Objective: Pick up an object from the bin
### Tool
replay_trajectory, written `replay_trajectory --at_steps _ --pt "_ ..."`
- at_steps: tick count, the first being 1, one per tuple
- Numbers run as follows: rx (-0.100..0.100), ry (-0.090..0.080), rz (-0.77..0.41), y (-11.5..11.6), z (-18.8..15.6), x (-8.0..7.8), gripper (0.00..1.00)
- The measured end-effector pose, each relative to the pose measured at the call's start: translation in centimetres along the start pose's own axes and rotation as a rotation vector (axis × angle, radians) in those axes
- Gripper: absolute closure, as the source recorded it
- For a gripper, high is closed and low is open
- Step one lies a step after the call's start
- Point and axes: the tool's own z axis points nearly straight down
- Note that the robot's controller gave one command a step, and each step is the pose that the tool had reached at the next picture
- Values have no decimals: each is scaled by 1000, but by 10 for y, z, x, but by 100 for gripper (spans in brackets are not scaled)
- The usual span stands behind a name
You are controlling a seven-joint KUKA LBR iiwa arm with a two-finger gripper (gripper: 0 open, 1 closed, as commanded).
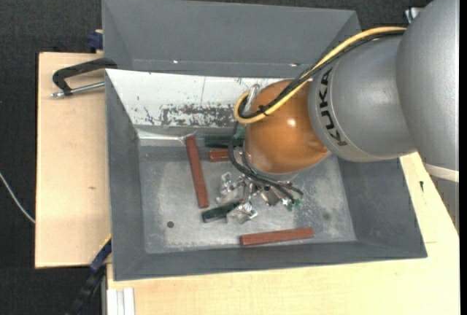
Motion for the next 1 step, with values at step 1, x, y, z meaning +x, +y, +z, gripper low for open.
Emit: replay_trajectory --at_steps 1 --pt "0 -7 1 -7 -130 -2 100"
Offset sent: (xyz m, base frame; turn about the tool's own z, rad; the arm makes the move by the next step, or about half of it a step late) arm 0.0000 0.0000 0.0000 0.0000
